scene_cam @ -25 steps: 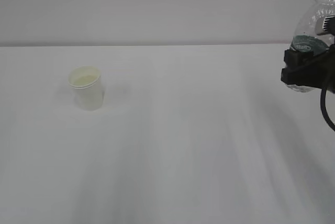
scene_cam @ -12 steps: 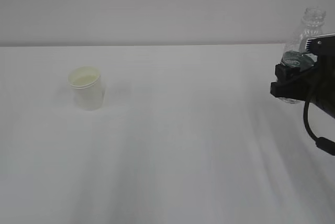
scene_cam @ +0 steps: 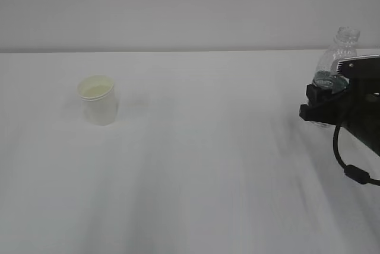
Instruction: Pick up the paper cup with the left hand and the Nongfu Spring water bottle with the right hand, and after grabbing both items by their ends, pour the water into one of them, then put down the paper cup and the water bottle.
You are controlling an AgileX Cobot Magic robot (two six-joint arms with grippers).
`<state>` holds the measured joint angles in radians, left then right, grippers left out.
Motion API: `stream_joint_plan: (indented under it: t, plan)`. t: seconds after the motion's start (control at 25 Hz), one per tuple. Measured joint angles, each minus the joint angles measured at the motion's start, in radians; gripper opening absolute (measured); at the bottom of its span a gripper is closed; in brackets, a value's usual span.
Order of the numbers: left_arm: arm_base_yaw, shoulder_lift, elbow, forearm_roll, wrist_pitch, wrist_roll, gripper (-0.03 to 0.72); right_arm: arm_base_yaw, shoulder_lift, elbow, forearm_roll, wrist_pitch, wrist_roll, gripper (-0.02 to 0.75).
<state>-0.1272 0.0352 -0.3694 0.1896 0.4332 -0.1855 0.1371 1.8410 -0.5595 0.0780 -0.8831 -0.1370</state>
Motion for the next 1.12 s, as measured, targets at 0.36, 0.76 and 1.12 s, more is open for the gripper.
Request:
stream_joint_plan:
  t: [0.36,0.76,1.12]
  plan:
    - [0.000,0.000,0.000,-0.008,0.044,0.000,0.548,0.000,0.094,-0.015,0.000,-0.096,0.067,0.403]
    - [0.000,0.000,0.000,-0.017,0.052,0.000,0.577,0.000,0.175,-0.033,0.000,-0.142,0.084,0.403]
    - [0.000,0.000,0.000,-0.018,0.052,0.000,0.579,0.000,0.223,-0.049,-0.006,-0.164,0.097,0.403]
